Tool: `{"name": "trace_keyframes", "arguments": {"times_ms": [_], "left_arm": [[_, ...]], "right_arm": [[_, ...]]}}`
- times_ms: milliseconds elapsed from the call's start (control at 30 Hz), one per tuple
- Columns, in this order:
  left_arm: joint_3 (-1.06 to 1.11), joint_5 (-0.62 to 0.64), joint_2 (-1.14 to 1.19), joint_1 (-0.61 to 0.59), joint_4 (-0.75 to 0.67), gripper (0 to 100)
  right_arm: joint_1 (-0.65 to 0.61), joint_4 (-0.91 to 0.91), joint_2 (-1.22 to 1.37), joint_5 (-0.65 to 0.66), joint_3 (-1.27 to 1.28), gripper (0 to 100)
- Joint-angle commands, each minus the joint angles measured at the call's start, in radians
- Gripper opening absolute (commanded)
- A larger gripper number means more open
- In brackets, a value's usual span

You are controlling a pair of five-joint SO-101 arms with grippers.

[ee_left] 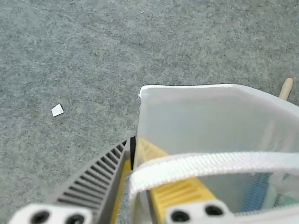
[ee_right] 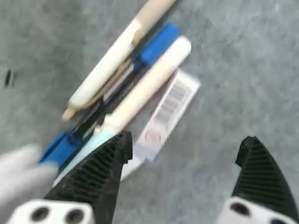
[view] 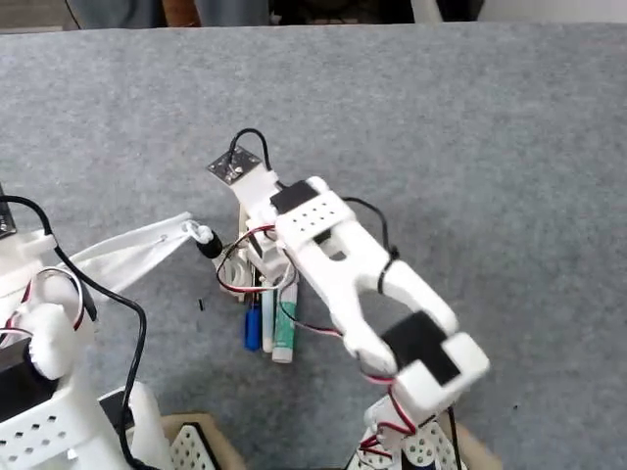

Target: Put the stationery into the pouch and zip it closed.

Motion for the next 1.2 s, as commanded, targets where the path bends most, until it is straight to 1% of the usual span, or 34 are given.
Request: {"name": "trace_keyframes", "arguments": {"times_ms": [0, 133, 200, 300, 467, 700, 900, 1167], "left_arm": [[0.004, 0.011, 0.008, -0.013, -0.018, 3], [0.004, 0.011, 0.008, -0.013, -0.018, 3], [0.004, 0.011, 0.008, -0.012, -0.018, 3], [0.004, 0.011, 0.008, -0.012, -0.018, 3], [0.004, 0.011, 0.008, -0.012, -0.018, 3], [0.004, 0.011, 0.006, -0.008, -0.018, 3], [0.004, 0.011, 0.006, -0.008, -0.018, 3], [0.004, 0.011, 0.006, -0.007, -0.018, 3]], "right_arm": [[0.051, -0.054, 0.068, -0.014, -0.09, 35.9], [0.121, -0.026, 0.157, -0.008, -0.206, 35.7], [0.138, 0.008, 0.2, -0.006, -0.272, 32.3], [0.144, 0.051, 0.262, -0.006, -0.36, 25.2], [0.141, 0.098, 0.332, -0.006, -0.449, 24.0], [0.133, 0.117, 0.358, -0.005, -0.466, 23.7], [0.127, 0.152, 0.36, -0.008, -0.47, 14.2], [0.129, 0.181, 0.361, -0.014, -0.464, 13.4]]}}
